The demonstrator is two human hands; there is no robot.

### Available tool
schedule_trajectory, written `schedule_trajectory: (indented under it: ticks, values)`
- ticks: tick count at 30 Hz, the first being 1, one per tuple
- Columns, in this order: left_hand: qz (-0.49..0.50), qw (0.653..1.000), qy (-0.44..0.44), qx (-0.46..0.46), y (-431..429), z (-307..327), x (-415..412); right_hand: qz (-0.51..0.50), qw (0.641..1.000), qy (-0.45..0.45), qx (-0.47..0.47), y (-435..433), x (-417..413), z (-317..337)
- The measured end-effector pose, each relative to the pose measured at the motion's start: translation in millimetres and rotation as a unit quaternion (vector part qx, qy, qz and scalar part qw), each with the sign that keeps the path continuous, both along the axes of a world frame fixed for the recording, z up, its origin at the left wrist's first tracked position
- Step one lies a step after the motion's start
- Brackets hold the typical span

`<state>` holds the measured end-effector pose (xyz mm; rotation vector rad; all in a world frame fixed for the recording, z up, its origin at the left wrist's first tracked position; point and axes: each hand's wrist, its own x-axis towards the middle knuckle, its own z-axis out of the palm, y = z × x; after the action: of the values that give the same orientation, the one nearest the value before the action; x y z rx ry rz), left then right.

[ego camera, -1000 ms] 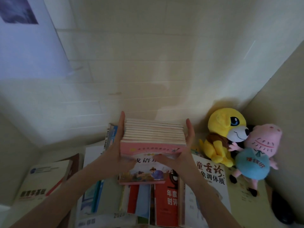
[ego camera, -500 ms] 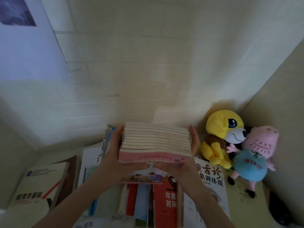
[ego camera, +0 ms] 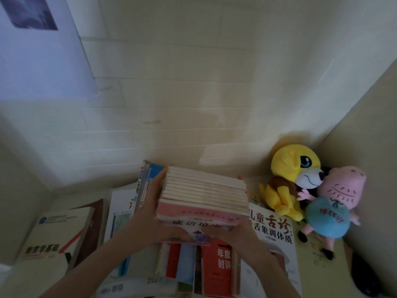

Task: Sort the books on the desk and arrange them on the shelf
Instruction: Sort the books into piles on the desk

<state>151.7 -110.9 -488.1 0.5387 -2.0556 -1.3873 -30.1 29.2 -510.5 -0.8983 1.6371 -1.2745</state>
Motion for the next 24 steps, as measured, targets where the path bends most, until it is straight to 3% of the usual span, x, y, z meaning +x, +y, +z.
schedule_trajectory:
  ticks: [3,6,9,13,17,21,24]
  values:
    - [0.008,0.999,0.034,0.023,5,1,-3,-0.004,1.000,0.014,-0.023,-1,7,4]
    - [0.045,0.999,0.008,0.008,1,1,1,-0.107,0.978,0.122,-0.135,0,14,4]
    - [0.065,0.998,-0.021,-0.013,0,7,1,-0.125,0.956,0.192,-0.181,1,20,6]
    - [0.052,0.998,-0.017,0.004,1,6,-1,-0.076,0.967,0.223,-0.092,0,12,-8]
    - [0.039,0.999,-0.021,0.031,0,8,-6,-0.060,0.979,0.195,-0.003,-2,2,-26]
    - [0.044,0.993,-0.018,0.106,5,16,-11,-0.079,0.988,0.133,-0.026,-6,5,-20]
    - [0.066,0.993,-0.013,0.097,12,25,-9,-0.066,0.986,0.141,-0.053,-6,5,-5]
